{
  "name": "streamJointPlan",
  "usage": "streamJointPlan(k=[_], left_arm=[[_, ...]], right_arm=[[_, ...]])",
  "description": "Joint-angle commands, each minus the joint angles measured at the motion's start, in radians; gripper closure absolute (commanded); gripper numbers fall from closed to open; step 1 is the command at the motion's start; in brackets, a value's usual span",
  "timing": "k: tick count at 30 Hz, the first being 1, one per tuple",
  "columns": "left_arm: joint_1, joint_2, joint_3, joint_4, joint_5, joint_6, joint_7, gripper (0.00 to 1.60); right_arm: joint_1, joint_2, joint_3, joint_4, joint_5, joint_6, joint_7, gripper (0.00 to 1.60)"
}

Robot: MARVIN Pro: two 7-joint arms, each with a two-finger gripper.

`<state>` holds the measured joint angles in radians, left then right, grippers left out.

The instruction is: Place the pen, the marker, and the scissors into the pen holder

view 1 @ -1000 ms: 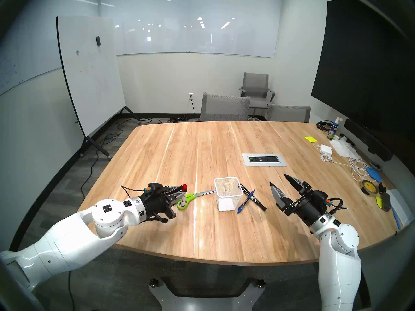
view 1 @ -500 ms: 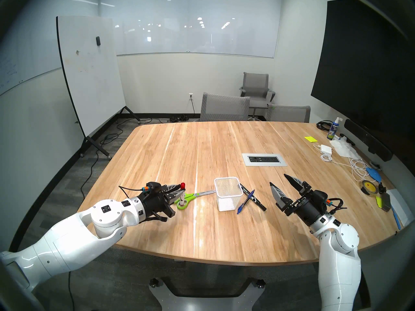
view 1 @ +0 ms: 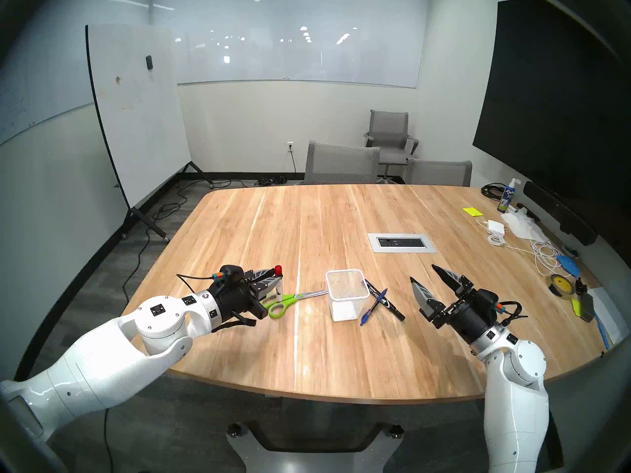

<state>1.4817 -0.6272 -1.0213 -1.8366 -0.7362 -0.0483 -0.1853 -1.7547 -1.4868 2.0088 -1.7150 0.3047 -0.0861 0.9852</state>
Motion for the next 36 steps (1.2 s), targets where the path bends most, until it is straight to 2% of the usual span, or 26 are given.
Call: streamJointPlan(k=[1,11,36], left_arm=[[-0.009,0.01,-0.019,-0.06,-0.025,0.018,0.003,1.6],[-0.023,0.048,-0.042,-0.135,-0.044,0.065,0.017,1.6],[-0.035,0.068,-0.052,-0.232,-0.069,0.098,0.062,1.6]], right_arm=[[0.009,-0.001,-0.002,-0.017,0.004,0.001,0.0,0.0],[0.01,-0.002,-0.001,-0.017,0.003,0.001,0.001,0.0],[0.011,-0.005,0.001,-0.017,0.0,0.002,0.003,0.0]])
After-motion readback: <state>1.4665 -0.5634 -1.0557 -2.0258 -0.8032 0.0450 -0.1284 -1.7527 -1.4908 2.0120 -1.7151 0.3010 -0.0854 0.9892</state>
